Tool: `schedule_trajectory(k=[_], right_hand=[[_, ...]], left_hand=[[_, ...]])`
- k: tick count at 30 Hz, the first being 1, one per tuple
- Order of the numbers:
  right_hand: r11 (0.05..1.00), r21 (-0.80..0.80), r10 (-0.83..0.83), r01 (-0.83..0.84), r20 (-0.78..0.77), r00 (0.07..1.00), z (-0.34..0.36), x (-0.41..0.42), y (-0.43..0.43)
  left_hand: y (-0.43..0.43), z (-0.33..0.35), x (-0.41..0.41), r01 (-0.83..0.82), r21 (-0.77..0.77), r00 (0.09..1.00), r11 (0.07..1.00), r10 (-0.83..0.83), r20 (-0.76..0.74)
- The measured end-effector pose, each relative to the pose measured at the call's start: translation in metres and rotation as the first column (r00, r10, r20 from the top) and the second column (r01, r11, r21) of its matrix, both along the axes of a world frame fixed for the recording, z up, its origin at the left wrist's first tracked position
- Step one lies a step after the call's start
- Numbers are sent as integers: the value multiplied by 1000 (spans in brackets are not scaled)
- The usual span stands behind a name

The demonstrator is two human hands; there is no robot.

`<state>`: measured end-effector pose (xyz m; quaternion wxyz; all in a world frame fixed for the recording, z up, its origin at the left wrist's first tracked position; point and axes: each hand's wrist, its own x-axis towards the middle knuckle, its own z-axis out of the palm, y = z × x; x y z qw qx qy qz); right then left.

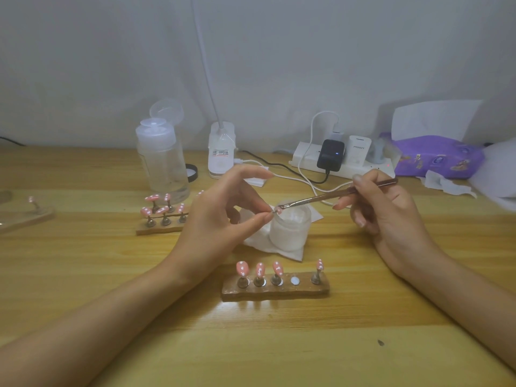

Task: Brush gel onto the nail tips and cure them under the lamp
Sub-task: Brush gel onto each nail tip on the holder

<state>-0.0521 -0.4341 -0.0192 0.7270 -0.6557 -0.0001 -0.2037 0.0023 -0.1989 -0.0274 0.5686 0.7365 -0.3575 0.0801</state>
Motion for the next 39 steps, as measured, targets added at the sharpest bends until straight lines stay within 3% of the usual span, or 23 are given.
schedule_trajectory(k=[39], right_hand=[[1000, -10, 29, -29, 23, 999, -1, -1, -1]], left_hand=[[1, -5, 5, 47, -32, 998, 998, -49, -45]])
